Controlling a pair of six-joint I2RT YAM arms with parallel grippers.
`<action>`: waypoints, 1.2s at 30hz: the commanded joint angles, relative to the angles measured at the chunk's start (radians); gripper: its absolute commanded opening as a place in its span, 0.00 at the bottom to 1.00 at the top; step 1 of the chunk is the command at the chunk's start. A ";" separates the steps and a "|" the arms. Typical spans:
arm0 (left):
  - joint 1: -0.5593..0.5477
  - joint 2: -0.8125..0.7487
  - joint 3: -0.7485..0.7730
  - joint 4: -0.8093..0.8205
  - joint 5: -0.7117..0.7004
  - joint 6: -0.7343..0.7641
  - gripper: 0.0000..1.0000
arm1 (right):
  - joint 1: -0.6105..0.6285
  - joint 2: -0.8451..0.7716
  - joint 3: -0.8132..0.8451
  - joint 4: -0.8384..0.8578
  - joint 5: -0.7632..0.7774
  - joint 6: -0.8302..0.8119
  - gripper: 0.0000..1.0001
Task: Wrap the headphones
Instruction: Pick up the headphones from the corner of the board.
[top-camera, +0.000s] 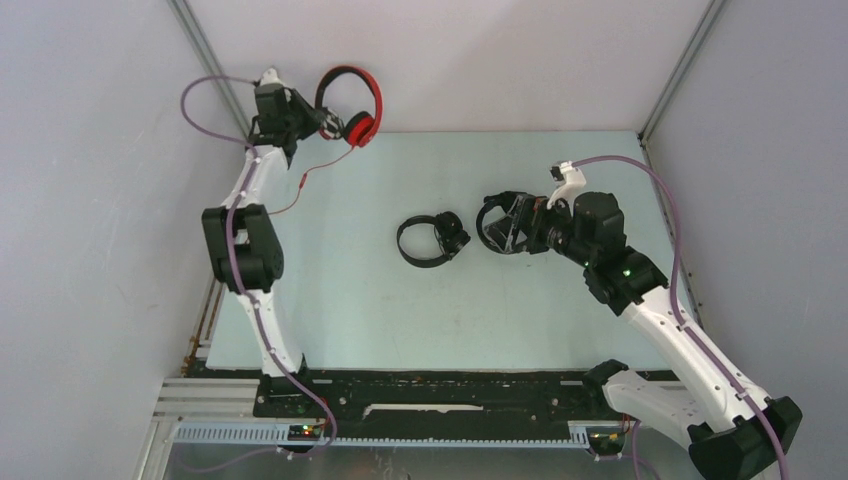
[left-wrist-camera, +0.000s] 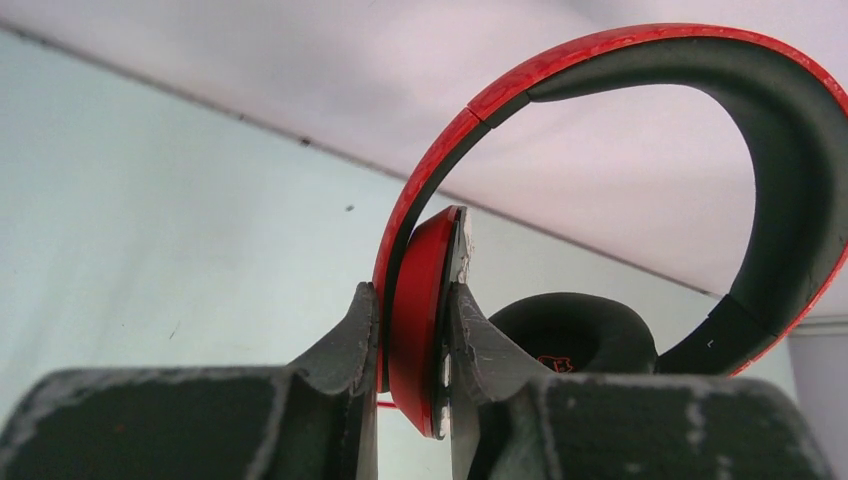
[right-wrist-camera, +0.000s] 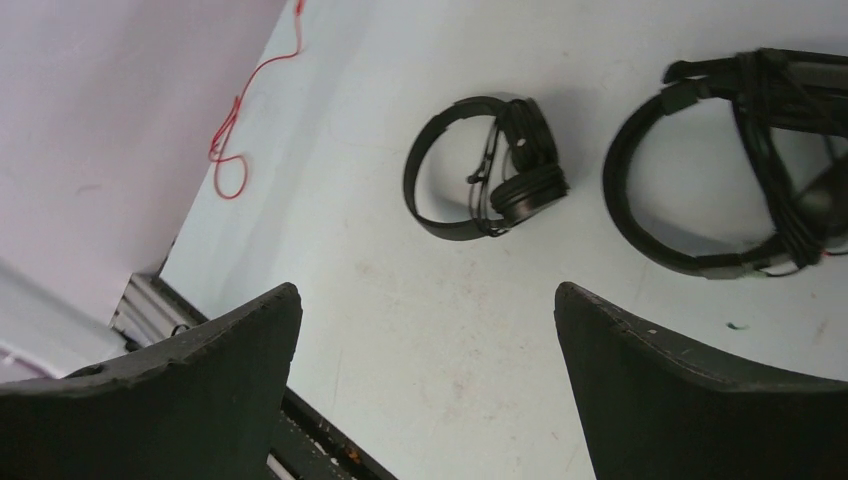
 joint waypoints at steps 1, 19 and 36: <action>-0.031 -0.222 -0.052 0.005 -0.006 0.025 0.00 | -0.032 -0.020 0.012 0.008 0.002 0.015 1.00; -0.226 -0.658 -0.342 -0.117 0.213 -0.041 0.00 | -0.020 -0.060 -0.012 0.260 -0.236 0.030 0.96; -0.316 -0.915 -0.502 -0.101 0.296 -0.086 0.00 | 0.041 -0.115 -0.042 0.428 -0.305 0.040 0.93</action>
